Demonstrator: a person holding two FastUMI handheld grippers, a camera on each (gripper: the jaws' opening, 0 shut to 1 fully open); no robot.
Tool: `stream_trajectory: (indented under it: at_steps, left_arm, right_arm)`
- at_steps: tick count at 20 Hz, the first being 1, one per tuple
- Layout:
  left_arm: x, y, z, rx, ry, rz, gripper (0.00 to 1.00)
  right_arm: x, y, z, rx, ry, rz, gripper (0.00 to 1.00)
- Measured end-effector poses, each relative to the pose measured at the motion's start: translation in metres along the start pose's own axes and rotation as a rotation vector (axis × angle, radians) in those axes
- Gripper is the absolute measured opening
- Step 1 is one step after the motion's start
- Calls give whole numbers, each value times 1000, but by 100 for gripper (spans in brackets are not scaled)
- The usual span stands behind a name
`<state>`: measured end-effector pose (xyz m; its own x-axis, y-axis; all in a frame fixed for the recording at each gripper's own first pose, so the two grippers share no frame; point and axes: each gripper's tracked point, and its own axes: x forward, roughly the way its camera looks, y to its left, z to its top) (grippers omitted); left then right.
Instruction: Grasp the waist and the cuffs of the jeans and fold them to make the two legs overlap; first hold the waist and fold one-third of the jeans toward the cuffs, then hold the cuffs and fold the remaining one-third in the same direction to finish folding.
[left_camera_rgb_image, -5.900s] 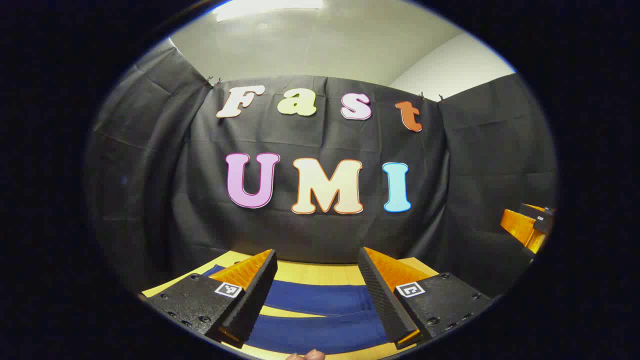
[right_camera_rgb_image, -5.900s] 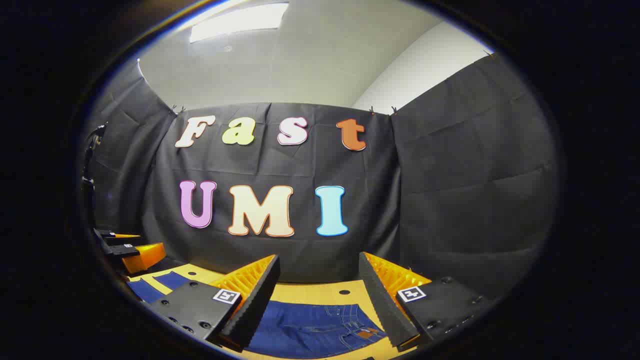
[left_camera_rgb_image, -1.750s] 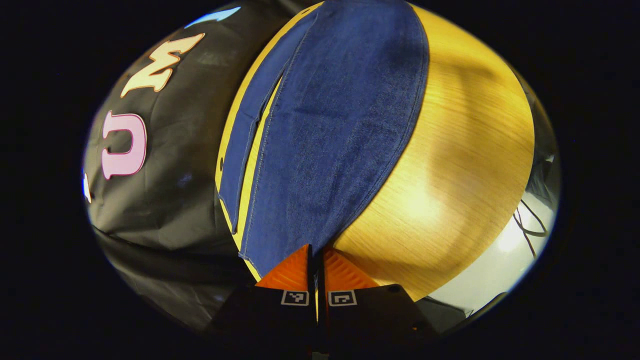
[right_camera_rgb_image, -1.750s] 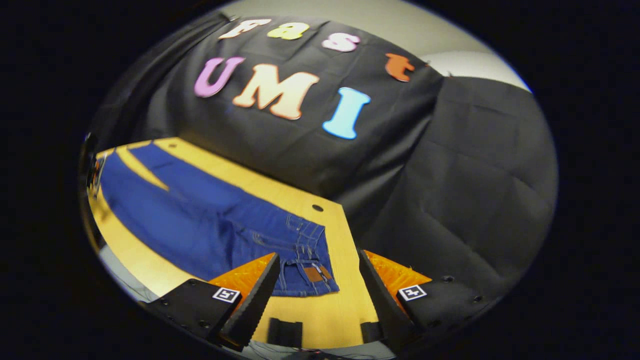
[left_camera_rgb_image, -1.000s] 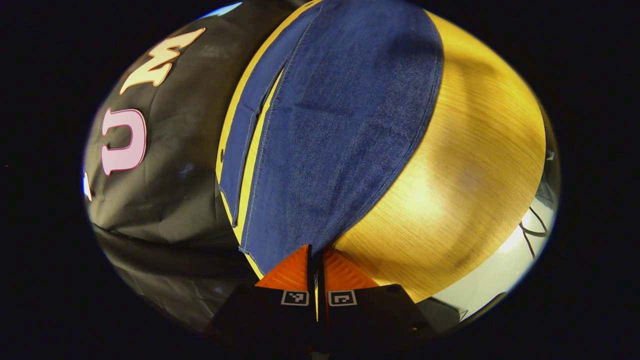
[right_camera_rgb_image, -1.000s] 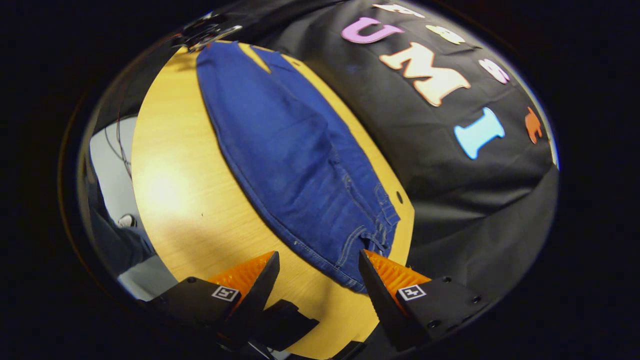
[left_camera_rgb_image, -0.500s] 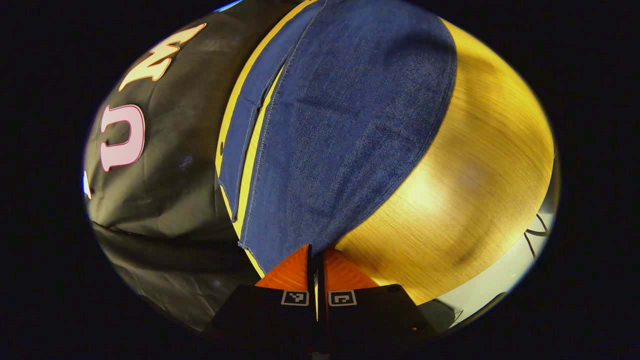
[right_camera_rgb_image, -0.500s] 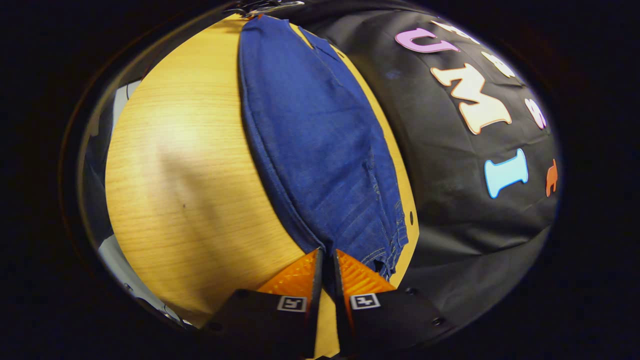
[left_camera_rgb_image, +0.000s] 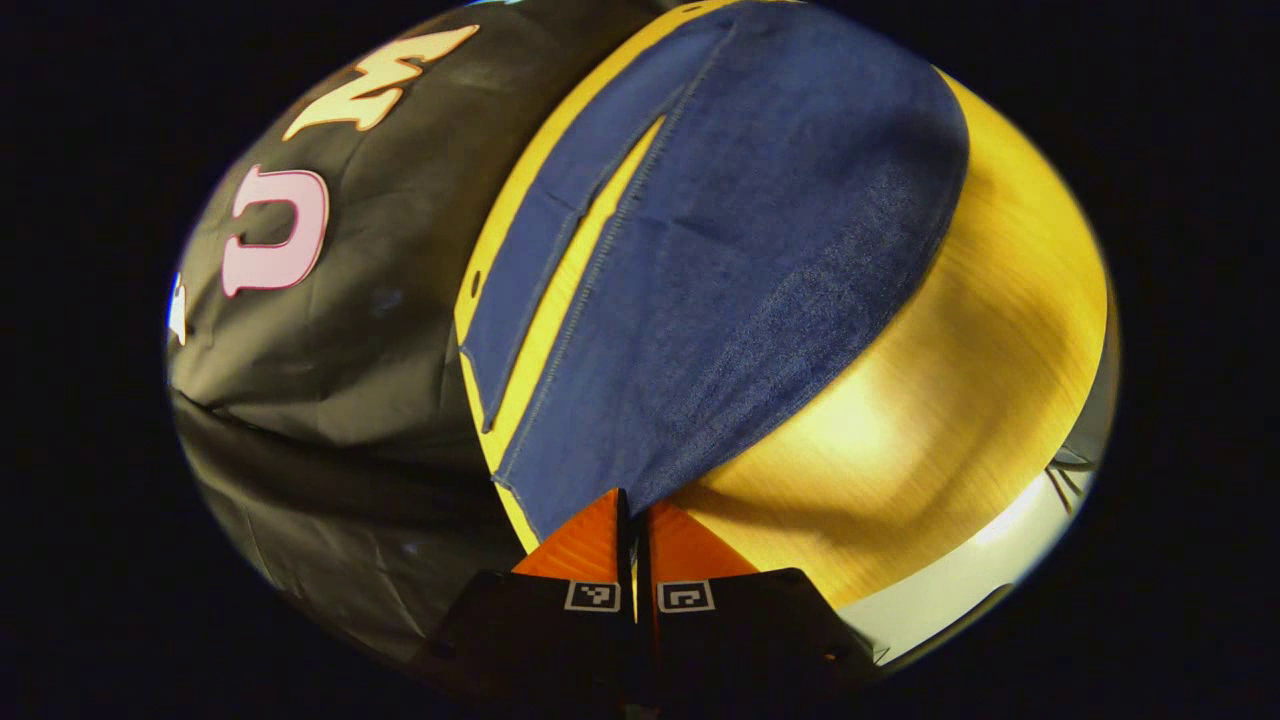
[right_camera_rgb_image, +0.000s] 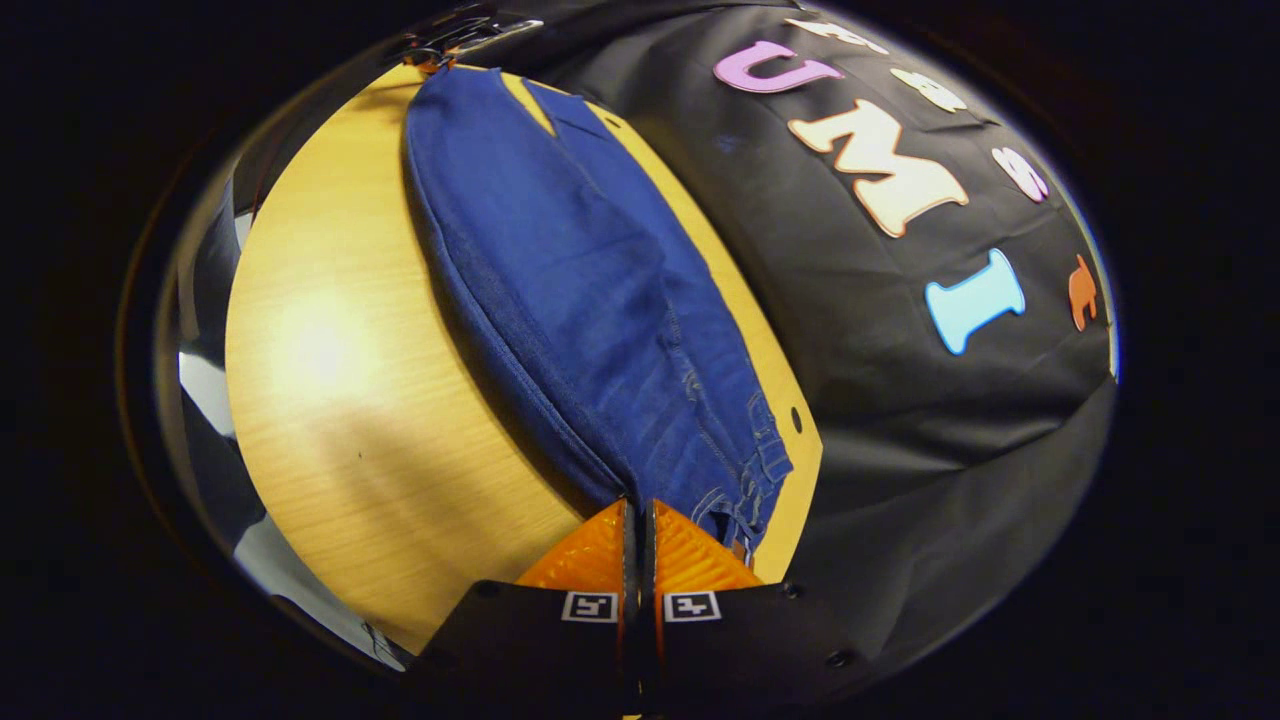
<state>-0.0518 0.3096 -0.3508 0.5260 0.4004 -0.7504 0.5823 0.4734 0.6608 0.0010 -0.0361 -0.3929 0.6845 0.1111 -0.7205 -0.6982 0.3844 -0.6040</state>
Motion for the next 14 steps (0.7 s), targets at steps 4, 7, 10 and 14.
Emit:
stream_trajectory:
  at_steps: [4,7,10,14]
  left_arm:
    - [-5,38,17,-45,-36,35,0]
    - [-4,82,40,-86,-84,58,0]
    - [1,124,68,-67,-128,94,0]
    - [15,176,101,-65,-173,114,0]
  right_arm:
    - [-5,-40,25,97,8,-92,2]
    - [-4,-74,50,156,1,-183,2]
    - [4,-105,72,228,-11,-269,3]
    - [26,-139,96,335,-17,-376,2]
